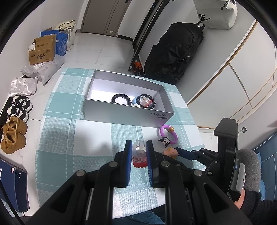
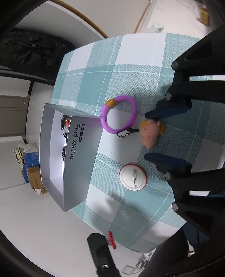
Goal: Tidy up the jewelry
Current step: 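Lower the right gripper onto the pink pig figure and close it, then carry the clear pacifier and pig figure into the grey box and open both grippers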
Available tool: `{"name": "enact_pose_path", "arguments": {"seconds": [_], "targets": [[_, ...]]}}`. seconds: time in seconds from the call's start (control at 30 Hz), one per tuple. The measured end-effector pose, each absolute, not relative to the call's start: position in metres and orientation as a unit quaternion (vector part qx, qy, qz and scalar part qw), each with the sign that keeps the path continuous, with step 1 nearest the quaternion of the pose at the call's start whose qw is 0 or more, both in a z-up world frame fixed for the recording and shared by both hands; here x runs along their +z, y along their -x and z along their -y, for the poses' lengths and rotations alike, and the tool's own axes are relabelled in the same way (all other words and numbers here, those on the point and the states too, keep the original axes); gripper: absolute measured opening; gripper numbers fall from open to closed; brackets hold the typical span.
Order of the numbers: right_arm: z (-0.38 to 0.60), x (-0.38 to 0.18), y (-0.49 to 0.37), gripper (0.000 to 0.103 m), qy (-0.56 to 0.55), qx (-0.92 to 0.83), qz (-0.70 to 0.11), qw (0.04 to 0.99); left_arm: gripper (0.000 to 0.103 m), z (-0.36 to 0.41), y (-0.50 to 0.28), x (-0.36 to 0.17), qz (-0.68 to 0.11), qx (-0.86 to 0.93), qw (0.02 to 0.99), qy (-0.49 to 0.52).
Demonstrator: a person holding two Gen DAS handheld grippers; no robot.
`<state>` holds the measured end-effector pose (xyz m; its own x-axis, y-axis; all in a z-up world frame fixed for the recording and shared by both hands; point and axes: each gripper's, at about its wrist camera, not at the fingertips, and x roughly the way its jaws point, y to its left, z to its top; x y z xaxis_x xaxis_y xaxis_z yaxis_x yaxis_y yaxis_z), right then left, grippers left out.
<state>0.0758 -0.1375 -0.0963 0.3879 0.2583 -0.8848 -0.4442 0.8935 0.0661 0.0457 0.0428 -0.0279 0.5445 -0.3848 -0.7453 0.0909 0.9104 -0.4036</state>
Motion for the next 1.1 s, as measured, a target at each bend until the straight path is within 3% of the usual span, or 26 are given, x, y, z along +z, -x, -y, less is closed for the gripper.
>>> {"name": "enact_pose_path", "arguments": {"seconds": [1.1], "targets": [[0.143,-0.058,-0.085,0.034,-0.006,0.279,-0.488,0.827,0.011,-0.038,-0.066,-0.026,-0.461,-0.114,0.862,0.176]]}}
